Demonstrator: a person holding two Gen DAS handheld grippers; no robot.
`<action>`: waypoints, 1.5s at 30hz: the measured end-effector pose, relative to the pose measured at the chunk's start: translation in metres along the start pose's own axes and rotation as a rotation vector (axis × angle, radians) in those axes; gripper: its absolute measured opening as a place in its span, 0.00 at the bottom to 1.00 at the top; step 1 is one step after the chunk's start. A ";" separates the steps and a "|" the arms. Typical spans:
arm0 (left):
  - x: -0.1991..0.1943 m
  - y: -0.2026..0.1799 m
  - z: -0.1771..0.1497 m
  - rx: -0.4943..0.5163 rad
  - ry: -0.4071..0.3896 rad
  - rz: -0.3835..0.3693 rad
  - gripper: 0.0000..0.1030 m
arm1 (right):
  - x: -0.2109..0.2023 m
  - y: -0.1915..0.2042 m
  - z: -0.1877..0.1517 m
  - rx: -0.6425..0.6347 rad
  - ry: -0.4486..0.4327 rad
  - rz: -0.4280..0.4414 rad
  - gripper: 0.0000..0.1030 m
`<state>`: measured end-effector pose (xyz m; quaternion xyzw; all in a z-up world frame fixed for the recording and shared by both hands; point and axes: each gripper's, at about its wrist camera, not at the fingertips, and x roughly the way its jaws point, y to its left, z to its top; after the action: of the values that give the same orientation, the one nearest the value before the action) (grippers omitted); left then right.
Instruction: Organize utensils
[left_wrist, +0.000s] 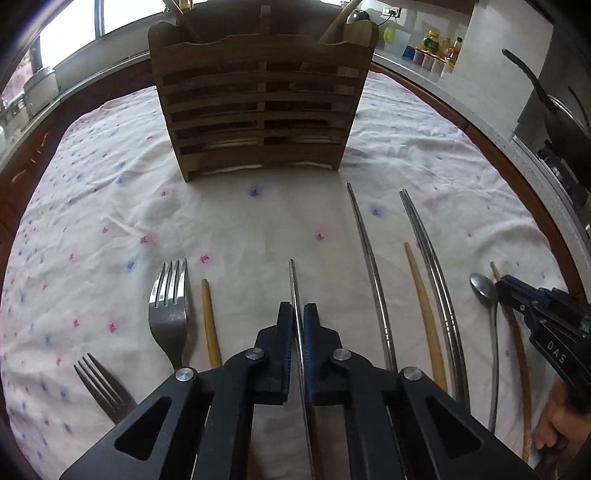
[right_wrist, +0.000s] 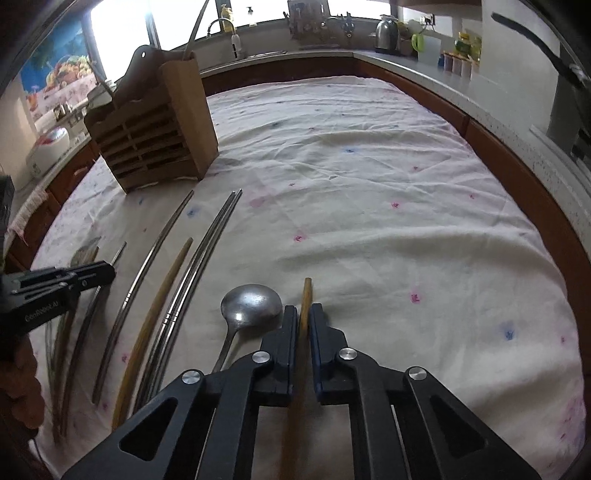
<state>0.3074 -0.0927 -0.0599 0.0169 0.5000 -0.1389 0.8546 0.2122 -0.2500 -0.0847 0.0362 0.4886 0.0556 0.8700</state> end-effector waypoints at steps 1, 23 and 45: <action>0.000 0.001 0.000 -0.004 -0.001 -0.005 0.03 | -0.001 -0.002 0.000 0.011 0.004 0.020 0.06; -0.121 0.023 -0.025 -0.073 -0.204 -0.164 0.02 | -0.092 0.011 0.022 0.032 -0.194 0.167 0.05; -0.210 0.056 -0.053 -0.155 -0.391 -0.229 0.02 | -0.161 0.039 0.049 -0.017 -0.390 0.248 0.05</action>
<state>0.1793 0.0159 0.0880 -0.1325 0.3327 -0.1967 0.9127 0.1687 -0.2331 0.0811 0.0987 0.3027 0.1584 0.9346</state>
